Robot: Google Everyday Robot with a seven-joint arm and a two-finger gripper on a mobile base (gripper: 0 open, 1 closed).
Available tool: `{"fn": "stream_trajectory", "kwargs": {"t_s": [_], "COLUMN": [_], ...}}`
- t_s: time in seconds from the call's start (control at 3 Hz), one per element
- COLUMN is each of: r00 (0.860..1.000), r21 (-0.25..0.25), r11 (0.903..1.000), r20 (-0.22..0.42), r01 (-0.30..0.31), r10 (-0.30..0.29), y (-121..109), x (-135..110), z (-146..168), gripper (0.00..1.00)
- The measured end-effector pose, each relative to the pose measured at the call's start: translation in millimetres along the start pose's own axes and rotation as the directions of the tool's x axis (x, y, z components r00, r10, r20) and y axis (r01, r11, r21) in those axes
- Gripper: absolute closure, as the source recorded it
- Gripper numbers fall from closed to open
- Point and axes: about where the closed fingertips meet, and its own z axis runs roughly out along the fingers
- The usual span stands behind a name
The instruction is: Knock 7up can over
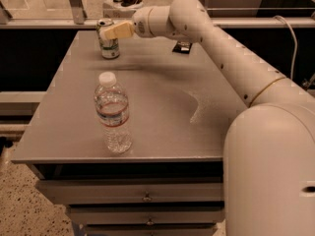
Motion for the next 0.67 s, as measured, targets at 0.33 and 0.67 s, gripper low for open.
{"fn": "stream_trajectory", "kwargs": {"t_s": [0.33, 0.67], "r00": [1.0, 1.0], "r21": [-0.026, -0.055], "r11": [0.9996, 0.9984], "r20": [0.0, -0.008], "r01": [0.005, -0.014], "r10": [-0.005, 0.013], "y": [12.7, 25.9], "x": [-2.7, 4.9], "z": [16.8, 35.3], "gripper": [0.0, 0.0]}}
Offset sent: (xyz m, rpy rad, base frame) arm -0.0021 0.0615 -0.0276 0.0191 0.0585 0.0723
